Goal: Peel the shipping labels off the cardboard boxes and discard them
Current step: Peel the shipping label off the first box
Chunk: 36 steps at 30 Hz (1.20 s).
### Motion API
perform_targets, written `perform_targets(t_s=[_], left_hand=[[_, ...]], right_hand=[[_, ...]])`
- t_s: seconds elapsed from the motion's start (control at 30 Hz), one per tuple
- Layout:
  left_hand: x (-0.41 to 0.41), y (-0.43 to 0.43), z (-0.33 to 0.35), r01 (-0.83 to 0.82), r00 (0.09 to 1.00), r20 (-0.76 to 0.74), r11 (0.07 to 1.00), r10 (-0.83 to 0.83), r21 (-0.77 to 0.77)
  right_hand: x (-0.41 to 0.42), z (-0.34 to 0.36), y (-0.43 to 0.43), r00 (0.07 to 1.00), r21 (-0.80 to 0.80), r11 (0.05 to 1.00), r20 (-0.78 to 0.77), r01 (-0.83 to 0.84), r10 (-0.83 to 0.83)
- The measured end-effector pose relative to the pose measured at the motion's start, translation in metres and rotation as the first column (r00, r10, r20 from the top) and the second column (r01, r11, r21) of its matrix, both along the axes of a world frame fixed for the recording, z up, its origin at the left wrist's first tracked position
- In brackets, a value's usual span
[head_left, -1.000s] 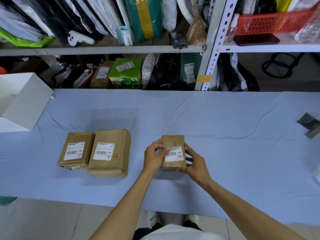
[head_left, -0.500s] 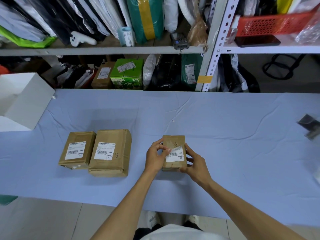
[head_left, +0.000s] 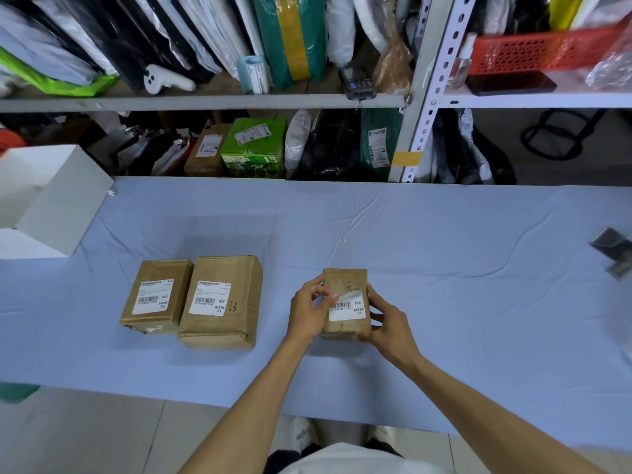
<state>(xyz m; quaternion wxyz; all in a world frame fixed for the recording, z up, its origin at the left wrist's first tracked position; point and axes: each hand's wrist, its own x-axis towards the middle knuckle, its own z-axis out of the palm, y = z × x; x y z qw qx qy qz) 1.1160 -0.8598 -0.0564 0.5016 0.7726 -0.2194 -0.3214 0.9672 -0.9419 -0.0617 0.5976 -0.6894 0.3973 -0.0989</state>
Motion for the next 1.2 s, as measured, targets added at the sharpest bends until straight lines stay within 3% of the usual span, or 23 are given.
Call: perform_targets(t_s=[1.2], left_hand=[[0.0027,-0.0001,-0.0009,0.003,0.999,-0.049,1.0,-0.003,0.0]], right_hand=[[0.0023,-0.0018,-0.0014,0.999,-0.002,1.0,-0.037,0.008,-0.008]])
